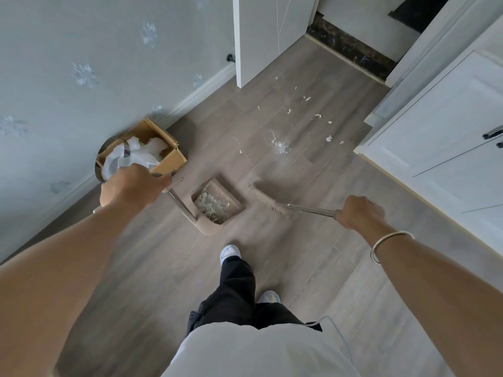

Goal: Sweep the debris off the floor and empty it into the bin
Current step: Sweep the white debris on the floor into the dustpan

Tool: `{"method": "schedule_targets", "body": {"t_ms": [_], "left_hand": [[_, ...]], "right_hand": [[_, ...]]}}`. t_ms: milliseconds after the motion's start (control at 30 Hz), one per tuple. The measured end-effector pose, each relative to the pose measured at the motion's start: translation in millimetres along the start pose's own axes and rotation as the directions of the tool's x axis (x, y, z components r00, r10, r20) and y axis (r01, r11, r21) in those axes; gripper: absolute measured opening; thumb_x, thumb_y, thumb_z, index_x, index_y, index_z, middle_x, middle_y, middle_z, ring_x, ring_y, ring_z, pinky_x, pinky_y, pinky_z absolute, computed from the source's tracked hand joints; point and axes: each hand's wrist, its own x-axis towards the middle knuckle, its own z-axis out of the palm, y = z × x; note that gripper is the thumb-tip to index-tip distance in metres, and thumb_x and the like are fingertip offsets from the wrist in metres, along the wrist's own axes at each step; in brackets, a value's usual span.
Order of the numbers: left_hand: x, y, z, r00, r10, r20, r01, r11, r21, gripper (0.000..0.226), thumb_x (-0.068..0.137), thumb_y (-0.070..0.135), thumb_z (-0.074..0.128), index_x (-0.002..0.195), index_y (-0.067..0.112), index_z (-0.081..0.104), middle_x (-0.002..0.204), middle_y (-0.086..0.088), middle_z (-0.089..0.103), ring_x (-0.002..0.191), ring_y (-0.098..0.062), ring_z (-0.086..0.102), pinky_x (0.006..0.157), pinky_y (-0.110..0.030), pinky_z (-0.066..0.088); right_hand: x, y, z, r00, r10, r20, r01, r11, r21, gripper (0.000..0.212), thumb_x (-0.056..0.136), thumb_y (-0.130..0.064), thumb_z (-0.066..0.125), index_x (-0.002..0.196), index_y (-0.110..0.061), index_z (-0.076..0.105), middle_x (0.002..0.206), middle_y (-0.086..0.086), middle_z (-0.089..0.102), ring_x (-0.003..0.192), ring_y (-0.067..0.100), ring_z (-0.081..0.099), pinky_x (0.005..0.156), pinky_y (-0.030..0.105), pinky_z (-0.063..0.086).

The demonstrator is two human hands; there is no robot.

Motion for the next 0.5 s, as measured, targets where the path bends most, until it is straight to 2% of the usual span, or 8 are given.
{"method": "schedule_targets", "body": {"t_ms": [167,267,333,433,500], "left_hand": [[61.0,1.9,-14.2,1.000,0.011,0.020,-0.011,1.000,-0.022,0.061,0.085,0.064,0.052,0.058,0.010,0.057,0.054,-0.007,0.054,0.051,-0.022,0.052,0.048,-0.026,0.036],[97.0,4.1,-26.7,1.000,0.010,0.012,-0.010,1.000,-0.021,0.059,0.080,0.069,0.052,0.064,0.014,0.064,0.062,-0.007,0.064,0.060,-0.023,0.059,0.052,-0.027,0.042],[117.0,7.9,-34.2,1.000,0.012,0.018,-0.012,1.000,0.001,0.062,0.078,0.072,0.050,0.069,0.014,0.068,0.065,-0.007,0.066,0.061,-0.023,0.059,0.055,-0.028,0.046],[136.7,15.3,-43.8,0.999,0.033,0.035,-0.034,0.999,0.014,0.060,0.082,0.066,0.053,0.073,0.010,0.069,0.068,-0.008,0.065,0.056,-0.020,0.054,0.052,-0.027,0.040],[145.9,18.9,-49.2,0.998,0.054,0.024,-0.054,0.999,0.002,0.054,0.084,0.062,0.053,0.073,0.011,0.067,0.067,-0.007,0.064,0.057,-0.019,0.054,0.051,-0.026,0.038]], "right_hand": [[26.1,-40.2,-25.4,0.999,0.005,-0.033,-0.003,0.999,0.054,0.037,0.091,-0.038,0.057,0.113,-0.009,0.066,0.114,0.013,0.067,0.108,0.032,0.062,0.080,0.031,0.046],[39.1,-62.8,-46.4,0.999,0.016,-0.031,-0.013,0.995,0.099,0.037,0.089,-0.038,0.058,0.111,-0.009,0.066,0.113,0.014,0.068,0.107,0.033,0.063,0.082,0.032,0.048],[47.7,-73.6,-60.1,0.999,0.037,-0.001,-0.036,0.985,0.170,0.034,0.086,-0.040,0.060,0.099,-0.010,0.068,0.099,0.013,0.071,0.094,0.031,0.068,0.074,0.030,0.048],[59.8,-92.6,-77.4,0.999,0.032,0.017,-0.035,0.965,0.260,0.032,0.083,-0.040,0.062,0.068,-0.012,0.060,0.063,0.007,0.067,0.057,0.023,0.066,0.067,0.030,0.055],[67.6,-107.4,-85.5,0.999,0.027,0.024,-0.033,0.948,0.315,0.033,0.082,-0.039,0.064,0.064,-0.013,0.057,0.057,0.006,0.063,0.051,0.022,0.064,0.066,0.033,0.059]]}}
